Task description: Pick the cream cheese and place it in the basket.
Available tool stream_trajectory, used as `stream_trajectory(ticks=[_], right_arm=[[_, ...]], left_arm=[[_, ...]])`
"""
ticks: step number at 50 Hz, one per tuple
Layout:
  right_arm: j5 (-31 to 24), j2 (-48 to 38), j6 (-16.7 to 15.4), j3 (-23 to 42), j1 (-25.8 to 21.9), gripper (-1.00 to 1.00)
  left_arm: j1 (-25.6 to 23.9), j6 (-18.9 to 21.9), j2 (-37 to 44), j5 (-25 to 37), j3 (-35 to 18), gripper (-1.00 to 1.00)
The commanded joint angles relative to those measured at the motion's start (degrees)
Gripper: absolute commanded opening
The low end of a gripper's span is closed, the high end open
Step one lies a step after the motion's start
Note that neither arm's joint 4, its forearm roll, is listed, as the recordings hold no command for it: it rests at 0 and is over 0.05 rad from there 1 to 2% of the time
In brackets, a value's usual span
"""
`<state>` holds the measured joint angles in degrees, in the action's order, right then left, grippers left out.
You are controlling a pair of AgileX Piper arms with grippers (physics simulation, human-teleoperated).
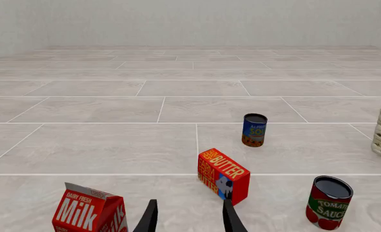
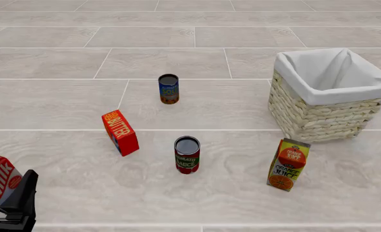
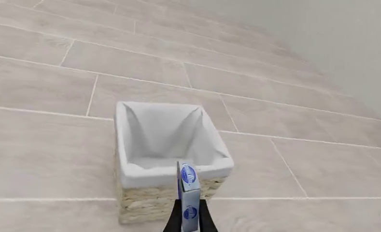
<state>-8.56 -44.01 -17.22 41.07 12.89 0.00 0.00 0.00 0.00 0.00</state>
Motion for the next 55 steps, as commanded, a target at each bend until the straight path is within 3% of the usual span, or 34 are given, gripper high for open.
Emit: stream_trajectory(ticks=[1, 3, 6, 16, 18, 25, 39, 45, 55], right_arm=[[-3.32, -10.00, 7.93, 12.54, -1.13, -1.00], [-4.45, -13.25, 8.60, 15.23, -0.90, -1.00], [-5.69, -14.47, 6.55, 16.63, -2.23, -1.00], [-8.25, -23.48, 7.59, 24.99, -2.67, -1.00], [-8.67, -26.64, 9.24, 28.19, -1.23, -1.00], [-10.92, -32.07, 8.18, 31.83, -1.91, -1.00], [-16.32, -37.69, 7.84, 36.76, -2.58, -1.00], [-20.75, -40.45, 5.40, 41.02, -2.47, -1.00], [-25.29, -45.97, 6.10, 48.92, -2.36, -1.00]], left_arm=[[0.00, 0.00, 0.00, 0.00, 0.00, 1.00], [0.00, 0.00, 0.00, 0.00, 0.00, 1.00], [0.00, 0.00, 0.00, 0.00, 0.00, 1.00], [0.00, 0.00, 0.00, 0.00, 0.00, 1.00], [0.00, 0.00, 0.00, 0.00, 0.00, 1.00], [0.00, 0.00, 0.00, 0.00, 0.00, 1.00], [0.00, 0.00, 0.00, 0.00, 0.00, 1.00], [0.00, 0.00, 0.00, 0.00, 0.00, 1.00], [0.00, 0.00, 0.00, 0.00, 0.00, 1.00]])
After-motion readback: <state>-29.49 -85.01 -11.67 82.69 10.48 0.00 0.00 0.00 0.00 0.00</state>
